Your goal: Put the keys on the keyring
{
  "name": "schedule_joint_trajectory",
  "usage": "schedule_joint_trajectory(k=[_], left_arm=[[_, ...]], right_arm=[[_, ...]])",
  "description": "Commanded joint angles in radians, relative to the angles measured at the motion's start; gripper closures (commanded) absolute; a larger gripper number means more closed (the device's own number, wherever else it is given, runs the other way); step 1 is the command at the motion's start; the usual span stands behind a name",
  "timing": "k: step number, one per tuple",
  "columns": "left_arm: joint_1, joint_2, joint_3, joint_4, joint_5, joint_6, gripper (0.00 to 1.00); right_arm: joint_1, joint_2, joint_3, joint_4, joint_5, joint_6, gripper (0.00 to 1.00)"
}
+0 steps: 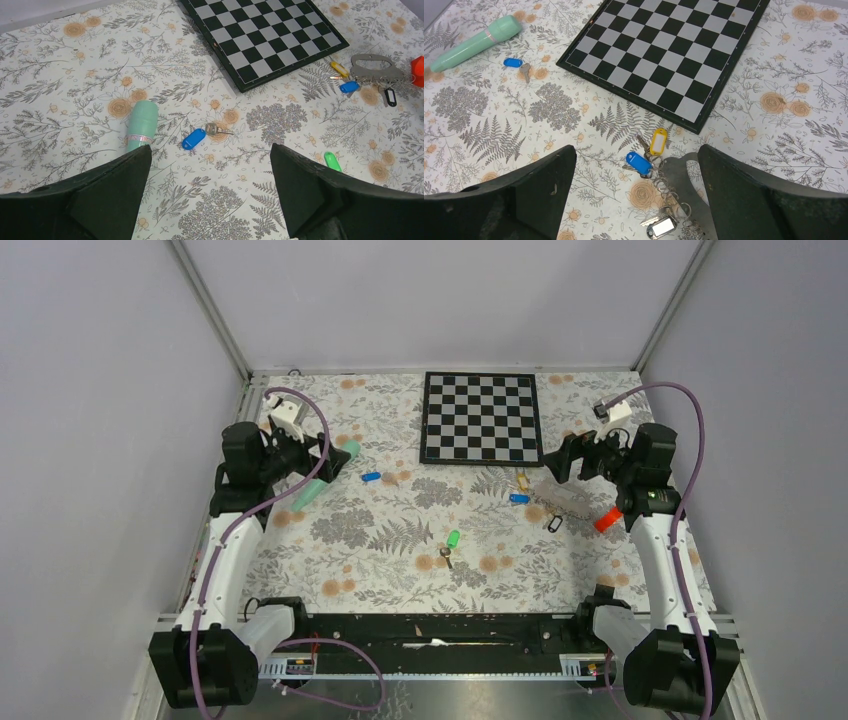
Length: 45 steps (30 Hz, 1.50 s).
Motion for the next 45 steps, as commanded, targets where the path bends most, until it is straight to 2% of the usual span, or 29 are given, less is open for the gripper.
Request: schedule_joint_trajectory(k=[1, 9, 13, 19, 23, 29, 32, 34, 41, 45], left_arm=[[0.009, 0.0, -0.003, 0.04, 0.041, 0.001, 0.01], [0.01, 0.011, -0.014, 0.056, 0.064, -0.022, 0.01], [0.005, 0.011, -0.008, 0.058, 0.058, -0.02, 0.01], [-0.013, 0.022, 0.006, 0.048, 0.047, -0.023, 0.01], [-0.014, 0.03, -0.006, 0.048, 0.077, -0.028, 0.01], [-0.014, 0.047, -0.011, 0.049, 0.088, -0.024, 0.01], [-0.013, 0.051, -0.014, 0.049, 0.087, -0.02, 0.01], [-0.013, 0.052, -0.015, 0.049, 0.087, -0.02, 0.01], [-0.016, 0.056, -0.016, 0.049, 0.084, -0.014, 0.01], [-0.02, 0.063, -0.016, 0.05, 0.087, -0.014, 0.01]], right_arm=[[-0.007, -0.012, -0.002, 0.013, -0.003, -0.022, 0.01], [-0.017, -0.006, -0.001, 0.011, 0.002, -0.023, 0.01], [-0.021, 0.005, 0.044, -0.069, 0.048, -0.081, 0.01], [-0.021, -0.005, 0.091, -0.281, 0.188, -0.26, 0.01], [-0.02, -0.053, 0.053, -0.434, 0.277, -0.407, 0.01], [-0.02, -0.053, -0.06, -0.403, 0.54, -0.399, 0.01], [-0.021, 0.036, -0.057, -0.397, 0.568, -0.356, 0.01], [-0.021, 0.104, -0.038, -0.402, 0.562, -0.332, 0.06], [-0.021, 0.26, 0.026, -0.417, 0.521, -0.279, 0.32], [-0.021, 0.304, 0.048, -0.432, 0.491, -0.258, 0.4]])
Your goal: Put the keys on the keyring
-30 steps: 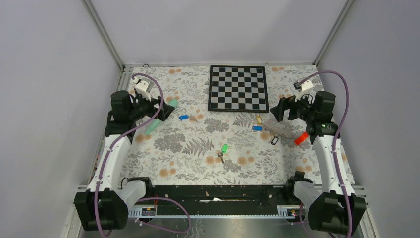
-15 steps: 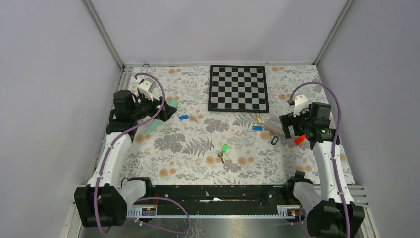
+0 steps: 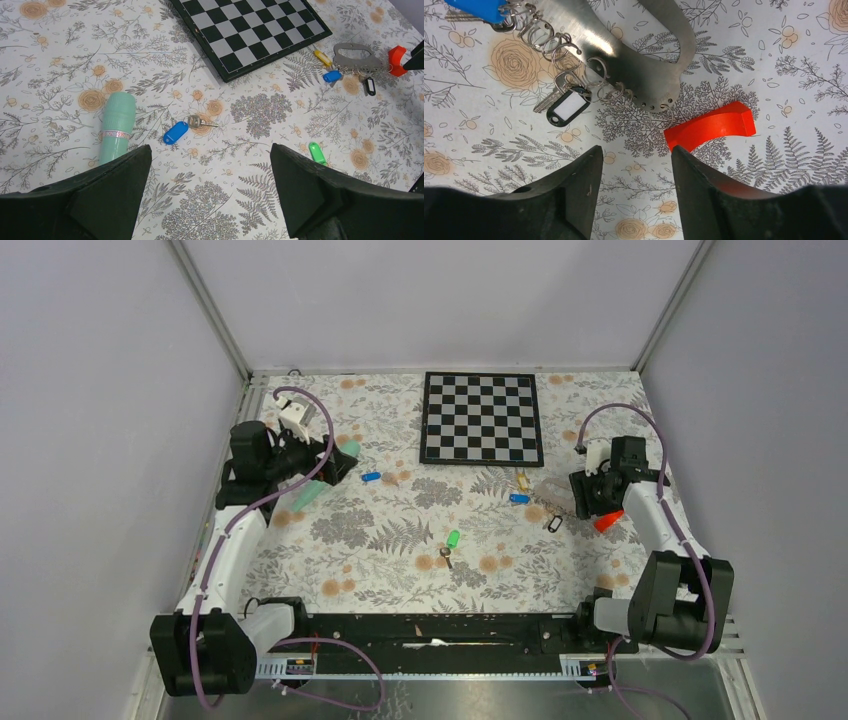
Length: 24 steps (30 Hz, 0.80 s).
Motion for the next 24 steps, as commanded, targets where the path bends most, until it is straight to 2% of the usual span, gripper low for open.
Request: schedule_joint_trajectory(k=[1, 10, 20, 24], left_arm=[[-0.007, 0.008, -0.002, 0.046, 0.031, 0.008, 0.01], [-0.022, 0.013, -0.004, 0.045, 0.024, 0.016, 0.01], [-0.055, 0.015, -0.006, 0.045, 0.013, 0.025, 0.01], [-0.057, 0.018, -0.009, 0.045, 0.007, 0.031, 0.01]], right_arm=[[-0.002, 0.035, 0.064, -0.025, -0.001, 0.039, 0.42], [-0.025, 0.11, 0.091, -0.018, 0.058, 0.077, 0.45], [-0.088, 0.233, 0.118, -0.02, -0.013, 0.118, 0.55], [-0.088, 0.215, 0.131, -0.025, -0.083, 0.106, 0.55]])
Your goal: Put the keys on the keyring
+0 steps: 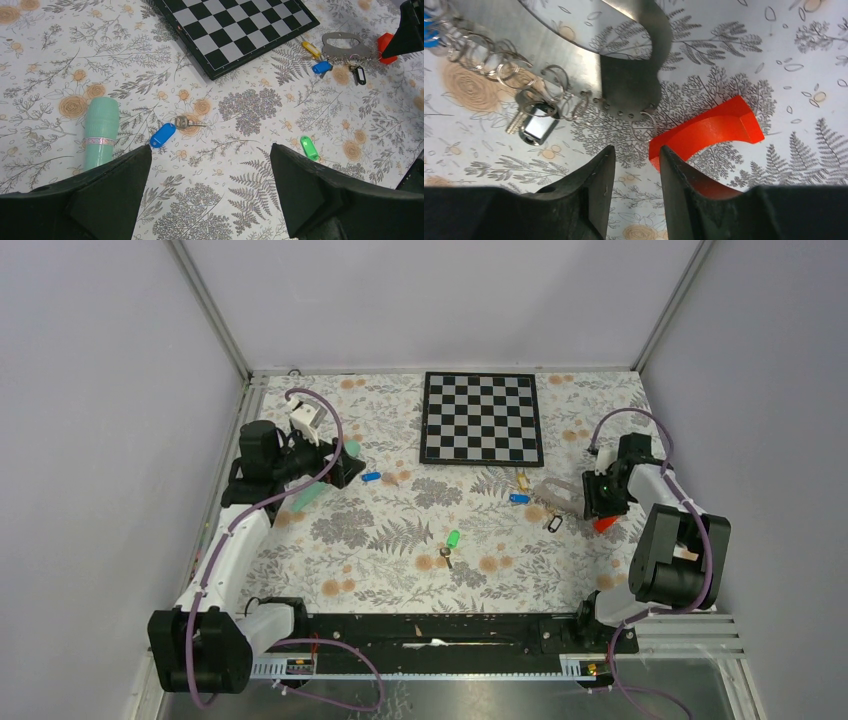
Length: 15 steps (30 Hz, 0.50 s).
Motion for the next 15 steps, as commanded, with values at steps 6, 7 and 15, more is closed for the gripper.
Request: schedule_joint_trajectory(k=[6, 7, 15], left_arm=[[-0.005, 0.007, -0.009, 0.045, 0.006, 0.023, 0.01], [-0.005, 0.008, -0.009, 0.046, 0.006, 0.022, 0.01], [-0.005, 0.01, -0.012, 0.045, 0.009, 0.024, 0.01]], right_arm=[[-0.002, -0.019, 0.09, -0.031, -0.211, 0.049, 0.53], [-0.001, -0.009, 0.096, -0.031, -0.233, 0.056, 0.53], [0.094, 0.077, 0.176, -0.029, -0.27, 0.071, 0.55]])
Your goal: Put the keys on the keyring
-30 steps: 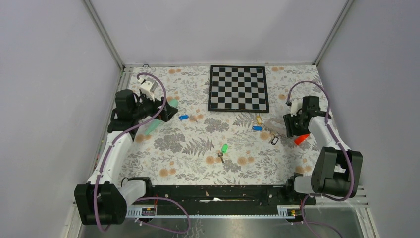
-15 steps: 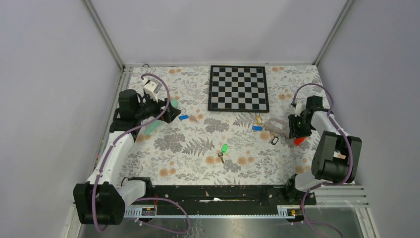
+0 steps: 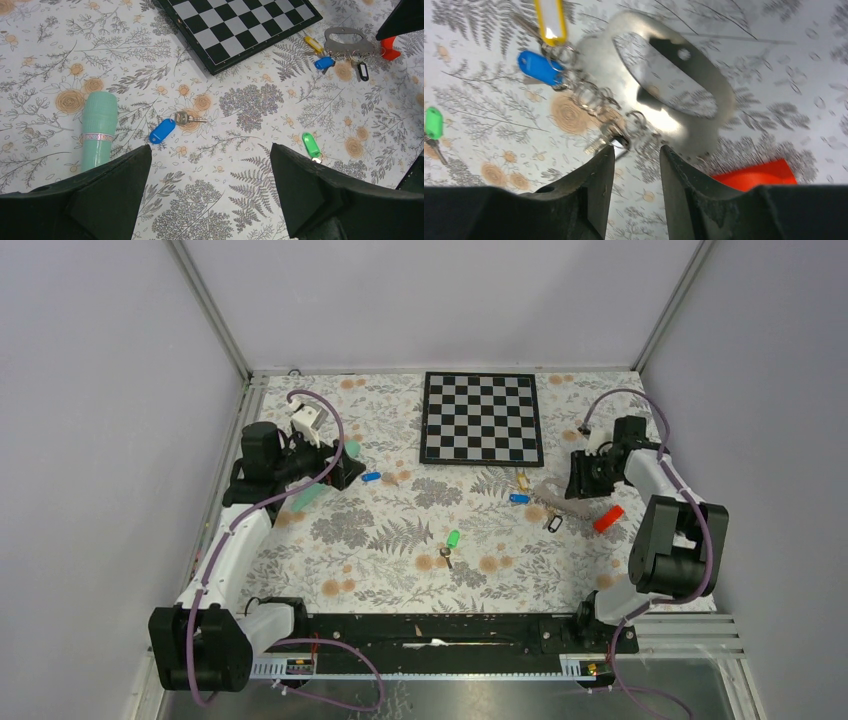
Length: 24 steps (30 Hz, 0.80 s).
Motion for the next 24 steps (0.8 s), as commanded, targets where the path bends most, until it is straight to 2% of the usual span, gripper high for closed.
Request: schedule_joint_trajectory(k=[1, 5, 14, 24], left_arm=[[0.001, 0.001, -0.003, 0.045, 0.01, 0.015, 0.01], [0.005, 0.0, -0.004, 0.045, 0.013, 0.013, 0.01], [0.017, 0.003, -0.006, 0.045, 0.019, 0.01, 0.01], [0.019, 0.007, -0.006, 0.045, 0.026, 0.009, 0.01]], right_arm=[[0.087, 0.045, 0.067, -0.006, -0.032, 0.021, 0.55], [0.161, 0.09, 0.097, 0.002, 0.016, 0.017, 0.57], [0.244, 0.171, 0.118, 0.004, 0.044, -0.004, 0.63], [0.273, 0.17, 0.079, 0.013, 0.139, -0.022, 0.66]])
